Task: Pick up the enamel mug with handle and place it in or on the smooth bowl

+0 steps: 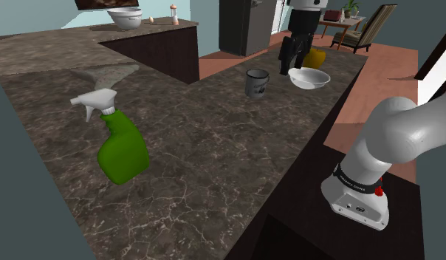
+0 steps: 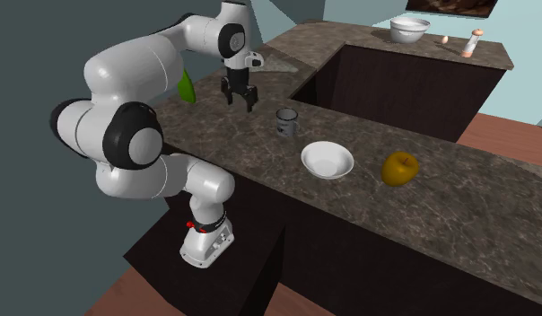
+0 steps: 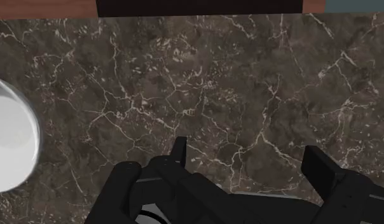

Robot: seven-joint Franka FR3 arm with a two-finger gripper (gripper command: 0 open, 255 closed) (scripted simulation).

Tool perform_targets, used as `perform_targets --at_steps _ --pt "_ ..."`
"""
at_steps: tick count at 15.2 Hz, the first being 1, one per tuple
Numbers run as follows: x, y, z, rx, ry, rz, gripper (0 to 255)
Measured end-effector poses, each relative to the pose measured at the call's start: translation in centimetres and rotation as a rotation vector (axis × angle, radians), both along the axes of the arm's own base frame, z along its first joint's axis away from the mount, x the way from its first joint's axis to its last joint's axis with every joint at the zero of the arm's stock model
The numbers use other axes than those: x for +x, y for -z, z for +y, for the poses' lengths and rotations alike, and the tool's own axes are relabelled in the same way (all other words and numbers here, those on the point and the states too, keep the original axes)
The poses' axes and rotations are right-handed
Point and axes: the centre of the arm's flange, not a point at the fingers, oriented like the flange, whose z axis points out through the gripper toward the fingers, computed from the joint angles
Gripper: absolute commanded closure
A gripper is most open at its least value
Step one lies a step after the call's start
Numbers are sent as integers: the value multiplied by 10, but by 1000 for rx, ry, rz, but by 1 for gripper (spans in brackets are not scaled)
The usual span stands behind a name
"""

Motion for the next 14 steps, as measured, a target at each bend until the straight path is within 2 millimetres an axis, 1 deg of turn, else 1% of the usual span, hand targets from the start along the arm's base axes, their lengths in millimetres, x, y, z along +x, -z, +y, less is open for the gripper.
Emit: perform_targets --at_steps 1,3,5,7,10,11,12,14 --pt "0 0 0 0 0 0 0" --pt "13 4 -3 -1 75 3 0" --pt "36 9 -5 -3 189 8 0" --pt "61 17 -13 -5 313 14 0" --pt "96 26 -33 -7 504 22 0" --pt "102 32 -39 -8 568 25 0" --pt "114 35 -45 -8 632 26 0" --pt "135 42 -66 -10 761 32 0"
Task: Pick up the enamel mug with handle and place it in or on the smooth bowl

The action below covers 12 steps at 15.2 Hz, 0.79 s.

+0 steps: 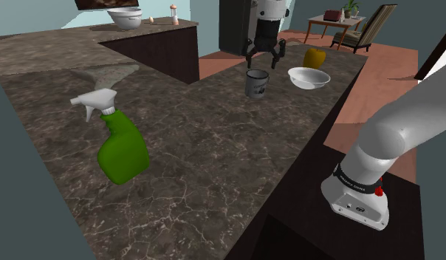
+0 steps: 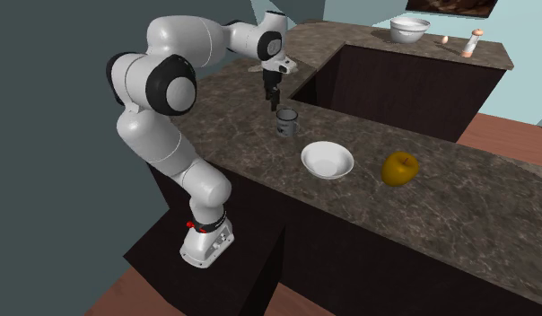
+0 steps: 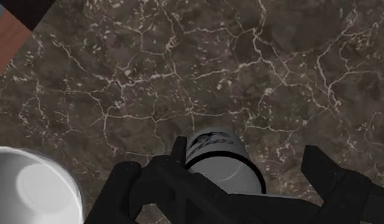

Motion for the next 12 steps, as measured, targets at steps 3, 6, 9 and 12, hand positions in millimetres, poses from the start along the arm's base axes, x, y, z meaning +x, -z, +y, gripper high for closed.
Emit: perform_targets --at_steps 3,6,9,12 --pt "18 9 -32 -2 192 8 0" --pt "37 20 -65 -5 384 17 0" --pt "42 33 -99 -7 564 24 0" --pt "45 45 -108 -8 613 26 0"
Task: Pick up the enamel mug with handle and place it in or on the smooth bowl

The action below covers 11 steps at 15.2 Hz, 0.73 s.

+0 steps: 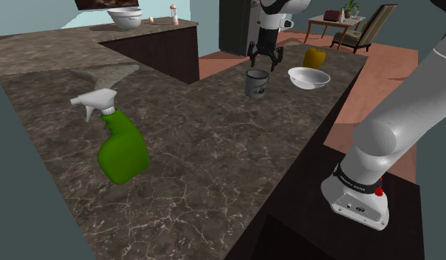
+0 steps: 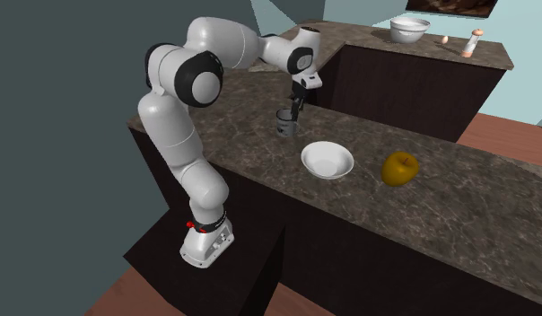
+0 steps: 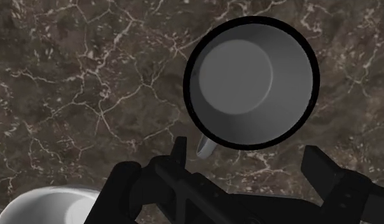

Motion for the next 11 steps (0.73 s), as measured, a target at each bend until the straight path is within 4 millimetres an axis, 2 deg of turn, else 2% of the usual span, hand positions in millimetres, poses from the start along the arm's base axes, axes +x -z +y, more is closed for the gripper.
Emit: perform_targets --at_steps 5,11 --pt "1 26 1 0 7 0 0" --pt "0 30 1 0 7 0 0"
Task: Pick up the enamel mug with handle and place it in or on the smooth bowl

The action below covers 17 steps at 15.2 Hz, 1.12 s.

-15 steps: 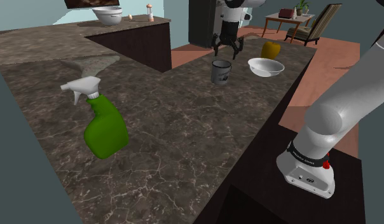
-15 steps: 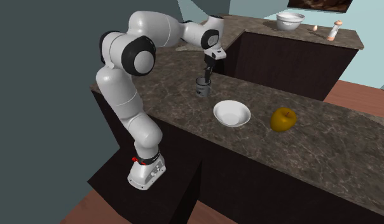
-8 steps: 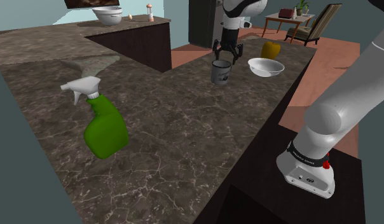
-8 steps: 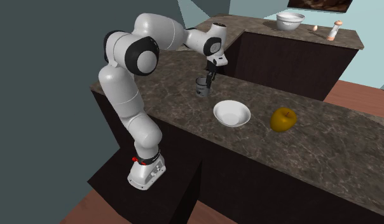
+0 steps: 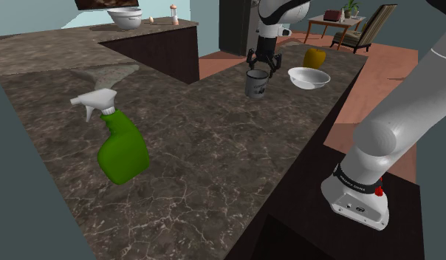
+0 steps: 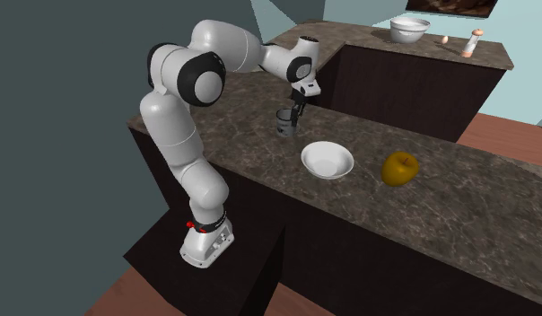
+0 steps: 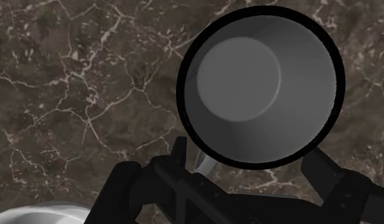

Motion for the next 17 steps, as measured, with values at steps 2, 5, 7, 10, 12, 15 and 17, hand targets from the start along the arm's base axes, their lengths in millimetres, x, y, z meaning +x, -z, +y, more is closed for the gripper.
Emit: perform_targets --at_steps 2,5,7,10,12,15,17 --pt "0 0 0 0 0 -1 255" --pt "0 0 0 0 1 -1 255" --pt "0 0 0 -1 1 -1 255" --pt "0 -1 0 -1 1 -1 255" --pt "0 -3 0 0 0 -1 255" --pt "-1 -17 0 0 0 0 255" --pt "0 -28 0 0 0 0 255"
